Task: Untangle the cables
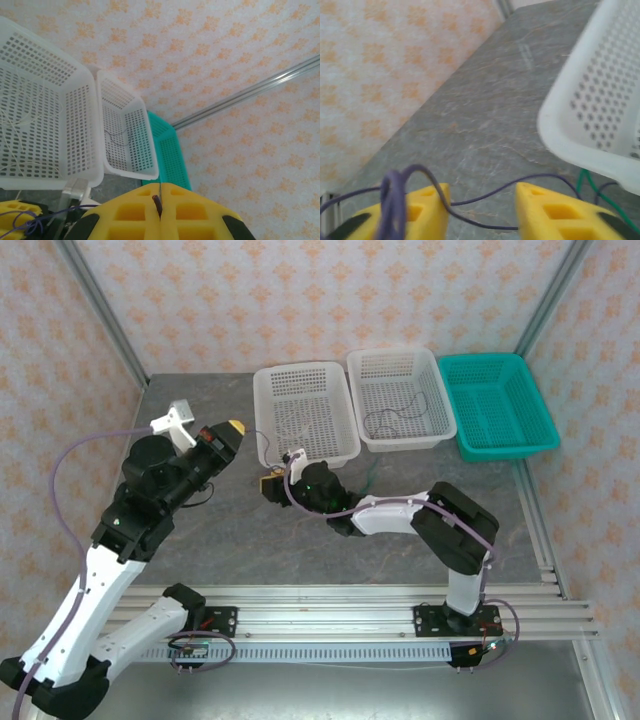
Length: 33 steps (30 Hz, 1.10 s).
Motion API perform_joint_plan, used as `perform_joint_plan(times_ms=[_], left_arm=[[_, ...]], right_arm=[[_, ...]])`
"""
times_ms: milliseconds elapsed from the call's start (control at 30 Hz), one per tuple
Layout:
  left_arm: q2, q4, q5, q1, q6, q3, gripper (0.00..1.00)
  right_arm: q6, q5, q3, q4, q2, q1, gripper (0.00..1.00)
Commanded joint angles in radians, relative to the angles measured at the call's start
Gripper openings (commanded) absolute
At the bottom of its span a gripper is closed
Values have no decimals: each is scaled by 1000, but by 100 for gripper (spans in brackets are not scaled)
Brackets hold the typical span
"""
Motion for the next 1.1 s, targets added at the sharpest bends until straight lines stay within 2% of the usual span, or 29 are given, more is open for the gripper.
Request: perform_joint_plan(times_ms=[0, 67, 133, 200, 267, 333, 467, 567, 667, 733, 833, 933, 1000, 1067], left_arm=[[-26, -76, -85, 5, 62, 64, 0], [-24, -128, -146, 7, 99, 98, 0], [-13, -167, -209, 11, 141, 127, 0], [16, -204, -263, 32, 190, 166, 0], [58, -230, -284, 90, 238, 210, 0], [108, -249, -252, 179, 261, 255, 0], [195, -233, -65, 424, 209, 313, 0], [222, -196, 13, 580, 151, 319, 0], [235, -177, 58, 666, 120, 321, 0], [236, -161, 94, 675, 105, 316, 0], [237, -41, 253, 666, 49, 271, 0], [233, 19, 323, 593, 83, 264, 0], [229, 3, 324, 517, 135, 284, 0], [230, 9, 337, 445, 153, 290, 0]], right_arm=[[-61, 62, -50, 54, -24, 1, 16], [-58, 63, -109, 53, -50, 1, 4], [-35, 108, -171, 41, -77, 0, 0], [-2, 167, -237, 26, -104, -6, 0], [52, 215, -311, 17, -134, -29, 0], [115, 247, -387, 14, -173, -62, 0], [188, 334, -538, -30, -318, -131, 0], [236, 477, -601, -200, -472, -170, 0], [304, 568, -669, -334, -636, -244, 0], [327, 569, -708, -387, -740, -306, 0], [262, 539, -729, -424, -839, -332, 0], [165, 408, -721, -426, -849, -333, 2], [140, 328, -729, -408, -833, -333, 12], [98, 239, -730, -390, -831, -332, 34]])
